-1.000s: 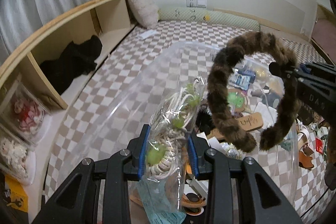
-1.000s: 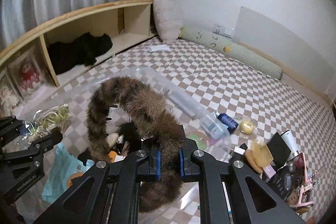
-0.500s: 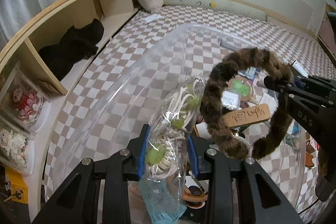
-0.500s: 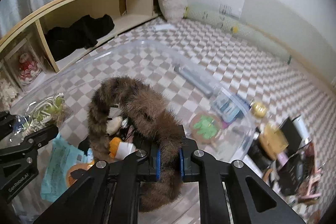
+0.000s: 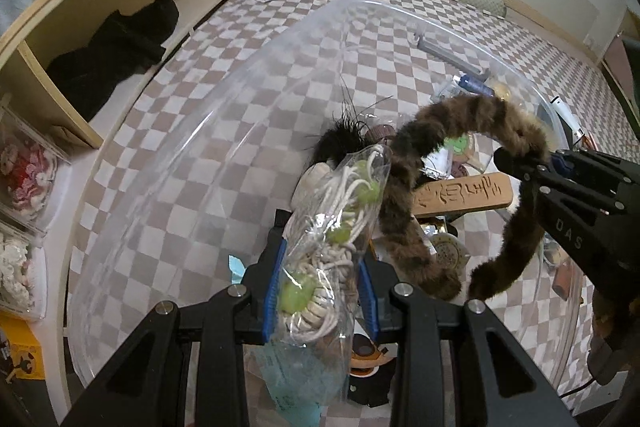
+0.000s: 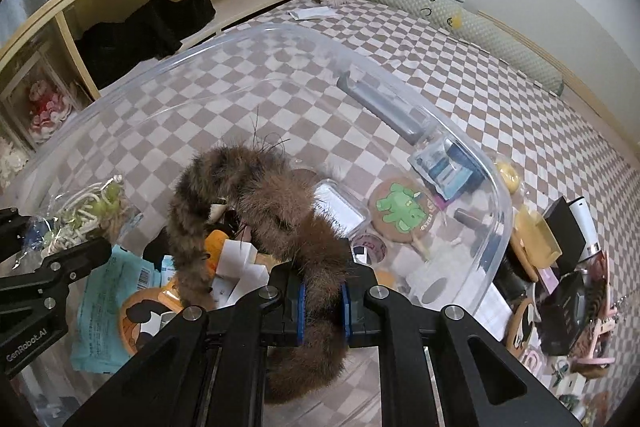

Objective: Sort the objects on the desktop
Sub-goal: 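Open both tools to drop the headband and cord bag into the bin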

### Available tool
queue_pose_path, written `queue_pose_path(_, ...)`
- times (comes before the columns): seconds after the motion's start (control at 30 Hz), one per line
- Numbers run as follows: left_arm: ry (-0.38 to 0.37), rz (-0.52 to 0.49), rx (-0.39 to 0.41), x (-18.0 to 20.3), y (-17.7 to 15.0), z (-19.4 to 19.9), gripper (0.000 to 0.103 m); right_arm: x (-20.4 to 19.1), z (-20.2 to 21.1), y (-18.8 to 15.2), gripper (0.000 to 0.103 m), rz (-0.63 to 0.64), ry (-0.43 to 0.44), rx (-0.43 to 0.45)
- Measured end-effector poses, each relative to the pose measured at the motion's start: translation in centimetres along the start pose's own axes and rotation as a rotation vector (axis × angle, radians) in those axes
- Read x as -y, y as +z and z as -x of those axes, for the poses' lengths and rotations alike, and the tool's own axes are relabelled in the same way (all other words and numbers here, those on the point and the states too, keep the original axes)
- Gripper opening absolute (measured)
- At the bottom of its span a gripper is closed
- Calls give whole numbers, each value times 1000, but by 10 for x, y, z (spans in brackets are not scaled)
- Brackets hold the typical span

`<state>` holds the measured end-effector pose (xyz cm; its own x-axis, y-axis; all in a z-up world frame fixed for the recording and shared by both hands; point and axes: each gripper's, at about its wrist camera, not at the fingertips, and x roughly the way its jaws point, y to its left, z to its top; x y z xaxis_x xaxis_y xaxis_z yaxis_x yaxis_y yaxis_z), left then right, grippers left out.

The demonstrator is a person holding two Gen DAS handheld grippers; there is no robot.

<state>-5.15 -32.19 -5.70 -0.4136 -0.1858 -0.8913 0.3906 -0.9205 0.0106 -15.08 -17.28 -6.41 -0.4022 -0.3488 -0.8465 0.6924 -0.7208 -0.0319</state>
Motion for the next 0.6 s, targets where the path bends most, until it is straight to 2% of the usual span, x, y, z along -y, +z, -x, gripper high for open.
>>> queue_pose_path(0.1, -12, 2, -22, 1, 0, -3, 36, -2, 2, 3, 13, 3, 3, 8)
queue_pose_path(0.17, -18, -3, -9, 3, 0, 0, 39, -3, 3, 4, 14, 8, -4, 15)
queue_pose_path(0.23, -7, -6, 9, 4, 0, 3, 49, -3, 3, 4, 16, 1, -6, 13)
queue_pose_path(0.33, -5, -6, 16, 5, 0, 4, 54, 0, 2, 3, 22, -11, -14, 15)
queue_pose_path(0.37, -5, -2, 17, 4, 0, 4, 54, 0, 2, 3, 33, -12, -16, 17)
queue_pose_path(0.4, -5, 1, 19, 4, 0, 4, 54, 1, 3, 3, 56, -12, -21, 21)
queue_pose_path(0.47, -2, 5, 17, 3, 0, 4, 54, 1, 6, 2, 80, -6, -35, 34)
queue_pose_path(0.6, -5, 0, 18, 0, 1, 3, 54, 2, 12, 4, 80, -9, -43, 50)
